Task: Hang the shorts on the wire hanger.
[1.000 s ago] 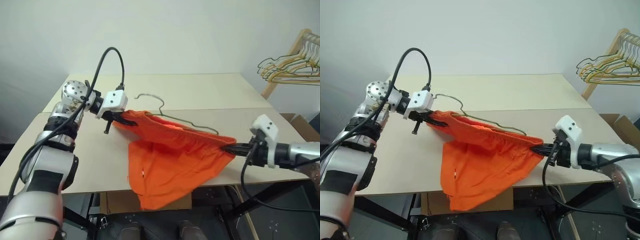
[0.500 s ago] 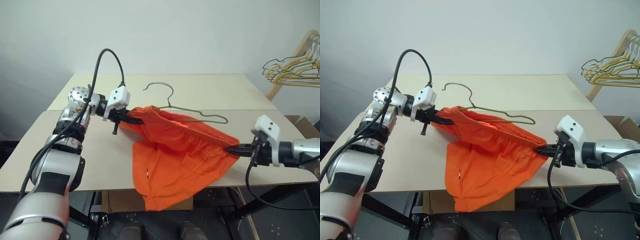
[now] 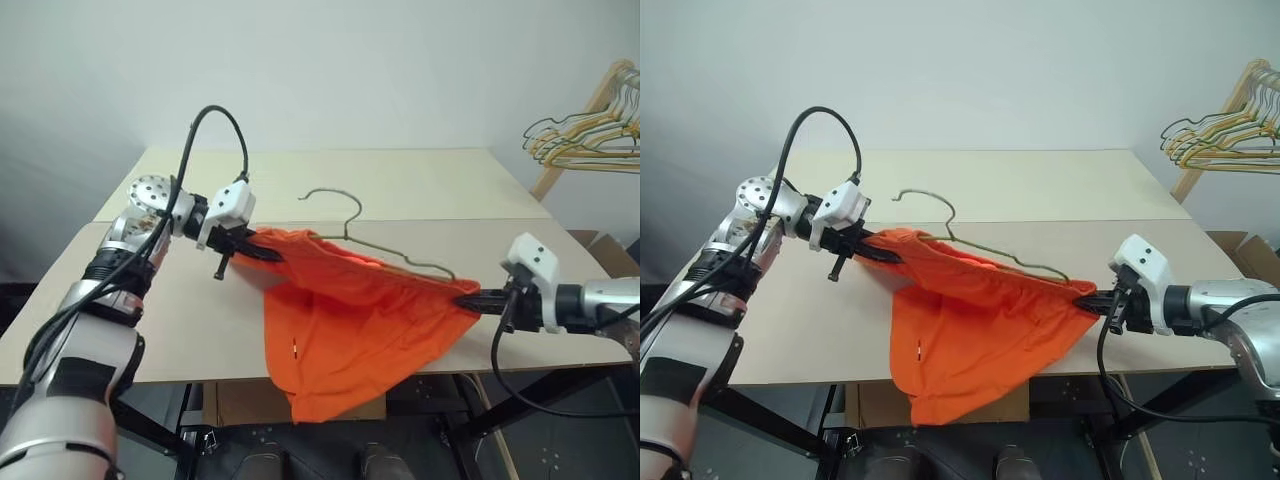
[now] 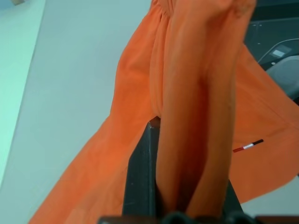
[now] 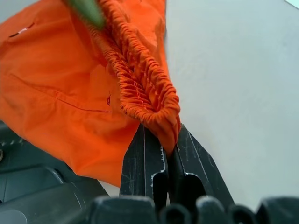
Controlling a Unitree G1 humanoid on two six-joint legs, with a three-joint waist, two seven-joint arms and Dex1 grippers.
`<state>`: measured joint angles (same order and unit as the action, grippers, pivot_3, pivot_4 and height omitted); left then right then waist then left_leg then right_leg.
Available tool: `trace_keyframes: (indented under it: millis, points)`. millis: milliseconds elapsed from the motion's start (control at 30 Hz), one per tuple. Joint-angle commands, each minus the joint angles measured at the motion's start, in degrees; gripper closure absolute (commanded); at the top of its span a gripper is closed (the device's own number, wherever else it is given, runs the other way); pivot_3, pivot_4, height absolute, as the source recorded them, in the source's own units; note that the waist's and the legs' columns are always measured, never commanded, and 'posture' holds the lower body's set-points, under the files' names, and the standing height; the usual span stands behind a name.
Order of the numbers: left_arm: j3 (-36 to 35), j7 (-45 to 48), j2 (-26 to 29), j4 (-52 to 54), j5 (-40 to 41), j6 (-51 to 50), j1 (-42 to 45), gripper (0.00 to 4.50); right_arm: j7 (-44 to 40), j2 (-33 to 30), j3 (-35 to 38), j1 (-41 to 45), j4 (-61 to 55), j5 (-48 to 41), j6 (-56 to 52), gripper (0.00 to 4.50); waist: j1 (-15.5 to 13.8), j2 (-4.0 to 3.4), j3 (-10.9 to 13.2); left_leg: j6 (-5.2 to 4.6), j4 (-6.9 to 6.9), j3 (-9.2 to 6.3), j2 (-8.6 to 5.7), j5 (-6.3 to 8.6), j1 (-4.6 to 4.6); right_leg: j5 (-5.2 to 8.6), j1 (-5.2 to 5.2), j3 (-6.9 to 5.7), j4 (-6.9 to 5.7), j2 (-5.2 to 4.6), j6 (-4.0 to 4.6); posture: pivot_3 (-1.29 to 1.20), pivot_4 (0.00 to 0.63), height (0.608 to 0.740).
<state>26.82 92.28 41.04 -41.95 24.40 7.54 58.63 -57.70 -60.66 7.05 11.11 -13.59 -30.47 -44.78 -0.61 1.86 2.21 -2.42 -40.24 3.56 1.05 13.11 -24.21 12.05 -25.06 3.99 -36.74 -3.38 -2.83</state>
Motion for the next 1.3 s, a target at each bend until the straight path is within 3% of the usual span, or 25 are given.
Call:
trace_keyframes:
  millis: [33, 267, 467, 600, 767, 1033, 1133, 1300]
  points:
    - [0.3, 0.22, 3.28, 0.96, 2.69, 0.53, 0.45, 4.5, 0.17, -2.63, 1.03, 1.06, 3.1, 2.86, 0.7, 4.48, -0.02, 0.0, 0.0, 0.0, 0.0, 0.0, 0.0, 0.0, 0.0, 0.0, 0.0, 0.0, 0.0, 0.0, 0.0, 0.05, 0.0, 0.74]
    - [-2.54, -1.67, -0.16, -5.55, -7.88, 2.65, 1.83, 4.5, -1.04, -3.93, 2.52, 1.09, 3.08, 2.37, 1.79, 4.48, -0.06, 0.0, 0.0, 0.0, -0.01, 0.02, -0.02, 0.0, 0.0, 0.01, 0.01, 0.0, 0.01, 0.0, 0.01, 0.05, 0.0, 0.74]
    - [-6.5, -4.44, -3.23, -9.11, -11.68, 0.5, 3.07, 4.5, -2.99, -4.62, 5.2, -1.36, 0.84, 1.67, 5.99, 4.48, -0.18, 0.0, 0.0, 0.0, -0.01, 0.0, -0.03, 0.0, -0.03, 0.01, 0.01, -0.01, 0.04, -0.01, -0.02, 0.04, 0.0, 0.74]
    - [-5.98, -1.54, -3.02, -9.33, -15.42, 3.63, 2.02, 4.5, -3.82, -4.27, 7.06, -0.13, -1.72, -0.68, 6.55, 4.48, 0.07, 0.0, 0.0, 0.0, 0.01, 0.01, -0.04, 0.0, -0.02, 0.01, 0.0, 0.0, 0.05, 0.0, -0.02, 0.03, 0.0, 0.74]
    - [-6.77, -1.88, -5.13, -9.6, -18.14, 4.26, 1.76, 4.5, -4.51, -4.42, 6.56, 2.72, -6.63, -3.59, 4.76, 3.04, 0.12, 0.0, 0.0, 0.0, 0.01, 0.01, 0.01, 0.0, 0.02, 0.01, 0.0, 0.0, 0.0, 0.03, 0.01, 0.02, 0.0, 0.74]
    - [-7.78, -3.83, -8.26, -11.37, -22.15, 5.28, 3.02, 4.5, -1.52, -2.47, 5.27, 9.62, -9.52, -5.54, 2.23, 0.23, 0.02, 0.0, 0.0, 0.0, 0.0, 0.03, -0.02, 0.0, -0.04, 0.01, 0.0, 0.0, 0.1, -0.03, 0.0, 0.01, 0.0, 0.74]
    - [-8.11, -3.17, -8.63, -11.88, -23.07, 6.09, 3.3, 4.5, 2.53, 1.27, 3.62, 15.98, -12.04, -9.6, -2.4, 0.03, 0.45, 0.0, 0.0, 0.01, 0.02, 0.07, 0.04, 0.0, -0.01, -0.02, -0.04, 0.0, 0.06, 0.0, 0.04, 0.0, 0.0, 0.74]
    - [-9.02, -2.11, -9.49, -12.92, -23.58, 5.64, 4.45, 4.5, 8.99, 8.76, -8.43, 23.17, -15.48, -6.06, -7.02, 0.03, 1.11, -0.01, 0.0, 0.01, 0.07, 0.03, 0.13, 0.0, 0.0, 0.0, -0.07, -0.03, -0.01, 0.11, 0.11, 0.0, 0.0, 0.74]
